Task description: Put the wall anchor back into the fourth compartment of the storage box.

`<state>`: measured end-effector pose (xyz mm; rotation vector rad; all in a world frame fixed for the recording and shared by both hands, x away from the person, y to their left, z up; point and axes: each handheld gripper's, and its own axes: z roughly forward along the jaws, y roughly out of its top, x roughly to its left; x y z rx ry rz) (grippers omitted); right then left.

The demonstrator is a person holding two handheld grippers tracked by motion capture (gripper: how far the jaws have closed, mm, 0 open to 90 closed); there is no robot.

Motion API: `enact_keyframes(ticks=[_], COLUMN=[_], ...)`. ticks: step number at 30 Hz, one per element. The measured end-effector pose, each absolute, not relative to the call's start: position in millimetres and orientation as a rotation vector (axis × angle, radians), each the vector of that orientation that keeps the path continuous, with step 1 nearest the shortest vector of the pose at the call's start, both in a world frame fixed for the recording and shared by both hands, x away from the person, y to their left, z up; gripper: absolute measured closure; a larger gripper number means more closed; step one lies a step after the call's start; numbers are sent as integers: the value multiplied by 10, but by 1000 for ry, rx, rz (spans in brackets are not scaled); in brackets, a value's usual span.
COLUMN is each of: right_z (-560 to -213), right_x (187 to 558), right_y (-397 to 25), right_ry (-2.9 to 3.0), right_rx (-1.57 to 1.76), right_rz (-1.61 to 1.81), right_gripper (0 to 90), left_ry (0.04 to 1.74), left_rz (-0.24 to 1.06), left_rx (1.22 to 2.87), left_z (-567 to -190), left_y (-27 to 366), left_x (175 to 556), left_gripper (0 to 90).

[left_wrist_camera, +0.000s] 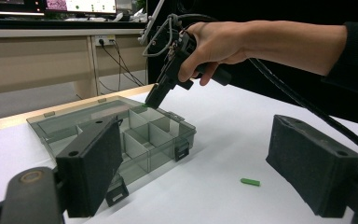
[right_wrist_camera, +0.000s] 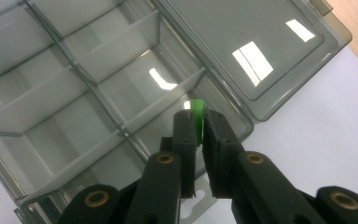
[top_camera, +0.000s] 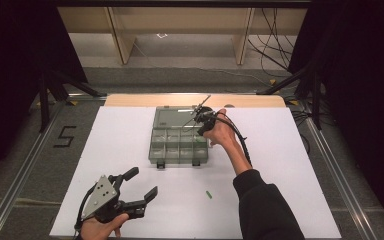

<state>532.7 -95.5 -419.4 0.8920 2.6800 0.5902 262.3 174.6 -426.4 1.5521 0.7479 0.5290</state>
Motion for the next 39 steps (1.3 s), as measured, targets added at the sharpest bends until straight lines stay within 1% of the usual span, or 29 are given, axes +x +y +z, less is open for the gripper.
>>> enact_keyframes(ticks=[5,6,10,15,16,20,25,30,39], right_z=[-4182,-4164,-4096,-4022,-4003,-3957,-3901,-3832,-3844], right_x=[5316,5307,5273,5180,5149,5049,4931,4776,4529], right_y=[-952,-960,-1000,-1052,-1063,-1099,-1137,-1167,-1262], right_ry=[2672,2666,2632,2623,2625,2617,2615,2616,2635], right_rx=[901,909,929,925,933,934,939,949,884], right_rz=[613,615,638,677,681,705,710,724,754], right_gripper=[726,665,514,432,403,346,321,317,302], left_ry=[747,748,750,751,751,751,751,752,754], left_rz=[530,530,529,528,528,529,530,530,530], left_rx=[1553,1553,1551,1551,1551,1552,1555,1555,1556], left_z=[-4264,-4264,-4266,-4267,-4267,-4268,-4271,-4271,-4273], left_y=[1748,1747,1744,1742,1743,1741,1739,1741,1738], left_x=[2623,2623,2622,2621,2621,2620,2622,2622,2624], left_gripper=[170,170,170,170,170,170,170,170,170])
